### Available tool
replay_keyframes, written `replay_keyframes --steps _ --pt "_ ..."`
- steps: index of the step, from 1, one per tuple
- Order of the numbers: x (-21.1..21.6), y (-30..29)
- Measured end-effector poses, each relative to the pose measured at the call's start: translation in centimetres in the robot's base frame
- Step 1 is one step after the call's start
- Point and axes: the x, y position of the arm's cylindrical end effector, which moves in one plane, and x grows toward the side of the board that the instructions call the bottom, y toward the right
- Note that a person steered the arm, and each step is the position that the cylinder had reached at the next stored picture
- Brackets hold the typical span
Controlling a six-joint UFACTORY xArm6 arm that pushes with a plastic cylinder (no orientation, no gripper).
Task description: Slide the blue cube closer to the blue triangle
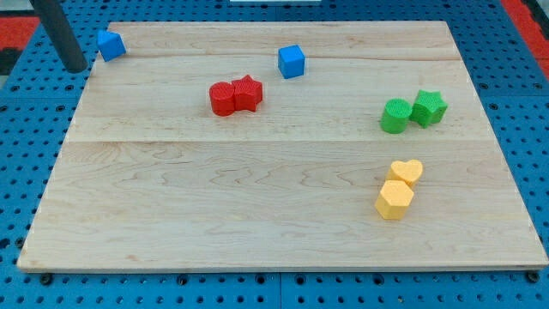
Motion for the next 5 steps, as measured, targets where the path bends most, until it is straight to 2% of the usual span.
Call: replay_keyframes --steps 1,3,4,5 --pt "-3.2 0.8" --pt "-2.2 8.5" --pt "1.7 15.7" --pt "2.1 26.1"
